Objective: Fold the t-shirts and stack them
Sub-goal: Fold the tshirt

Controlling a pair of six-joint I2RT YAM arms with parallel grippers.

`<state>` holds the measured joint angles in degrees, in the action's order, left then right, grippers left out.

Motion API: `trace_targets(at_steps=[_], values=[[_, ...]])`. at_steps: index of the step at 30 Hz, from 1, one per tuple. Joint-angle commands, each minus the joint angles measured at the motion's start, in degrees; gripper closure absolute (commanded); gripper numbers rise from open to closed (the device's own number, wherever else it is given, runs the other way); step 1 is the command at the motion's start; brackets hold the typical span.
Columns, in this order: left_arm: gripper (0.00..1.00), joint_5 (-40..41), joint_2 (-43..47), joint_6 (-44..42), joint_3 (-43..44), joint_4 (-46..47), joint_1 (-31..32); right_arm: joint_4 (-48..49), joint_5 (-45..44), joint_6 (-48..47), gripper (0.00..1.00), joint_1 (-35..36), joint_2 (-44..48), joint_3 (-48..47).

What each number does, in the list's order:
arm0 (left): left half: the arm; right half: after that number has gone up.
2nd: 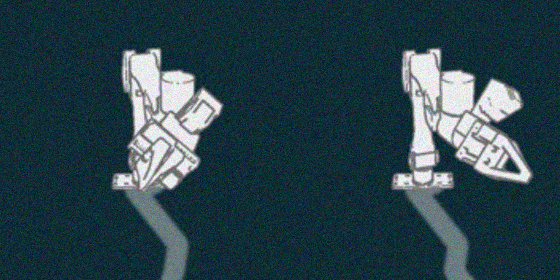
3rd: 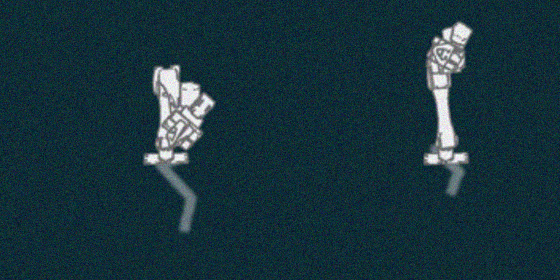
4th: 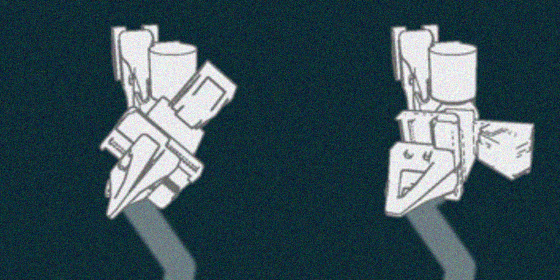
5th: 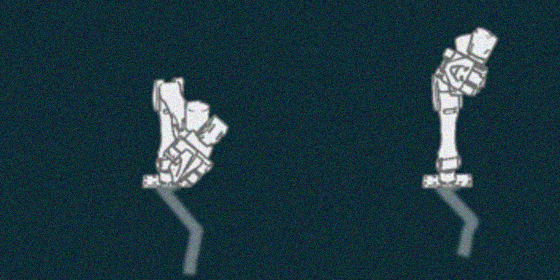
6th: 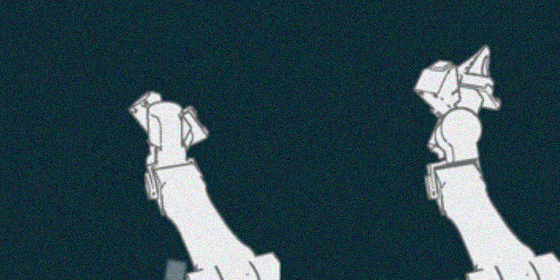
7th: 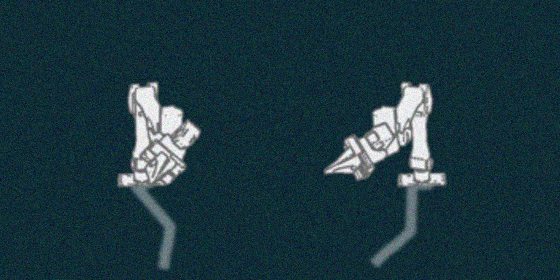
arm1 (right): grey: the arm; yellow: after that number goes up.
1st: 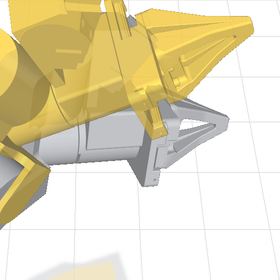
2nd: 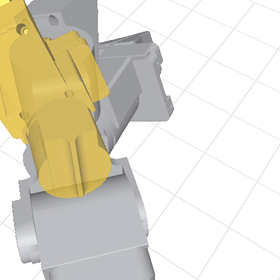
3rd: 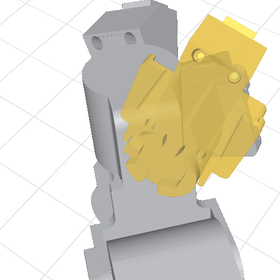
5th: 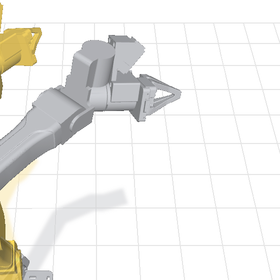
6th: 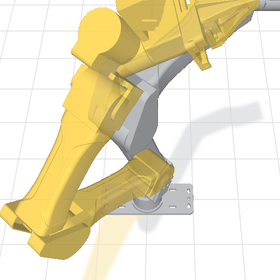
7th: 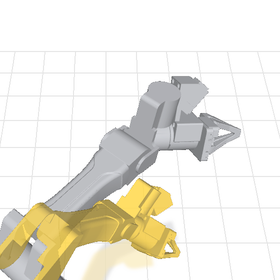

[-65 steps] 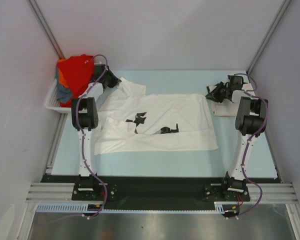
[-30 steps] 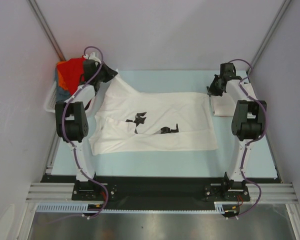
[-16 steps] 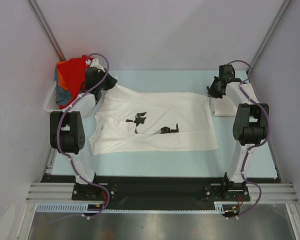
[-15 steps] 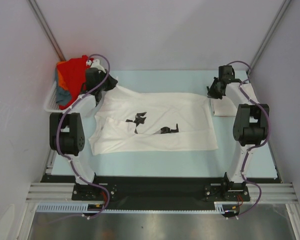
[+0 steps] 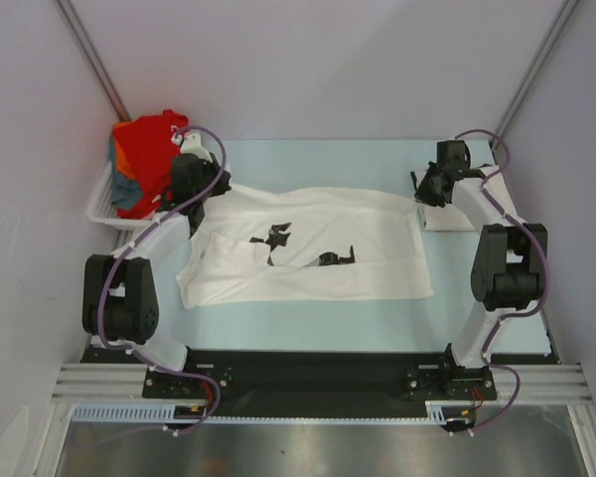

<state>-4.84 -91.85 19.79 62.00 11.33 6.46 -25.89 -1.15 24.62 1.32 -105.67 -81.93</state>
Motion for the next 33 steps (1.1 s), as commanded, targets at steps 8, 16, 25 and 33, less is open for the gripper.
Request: trace_targets(at_steps=[8, 16, 25, 33], values=[[1.0, 7.74, 11.96, -2.56, -11.8, 6.77, 1.36, 3.3, -1.31, 1.04, 1.0, -0.53, 9.07, 7.75], [1.0, 15.47, 20.21, -1.95, -22.7, 10.2, 3.74, 8.47, -3.16, 3.58, 1.0, -0.71, 14.61, 16.44], [1.0, 21.63, 31.56, -1.95, -31.93, 12.48, 5.67, 12.62, -2.72, 5.96, 1.0, -2.55, 17.6, 23.83], [1.0, 22.15, 33.31, -0.55, -34.3, 9.76, 6.55, 14.19, -1.93, 7.28, 1.0, -2.64, 20.85, 28.05]])
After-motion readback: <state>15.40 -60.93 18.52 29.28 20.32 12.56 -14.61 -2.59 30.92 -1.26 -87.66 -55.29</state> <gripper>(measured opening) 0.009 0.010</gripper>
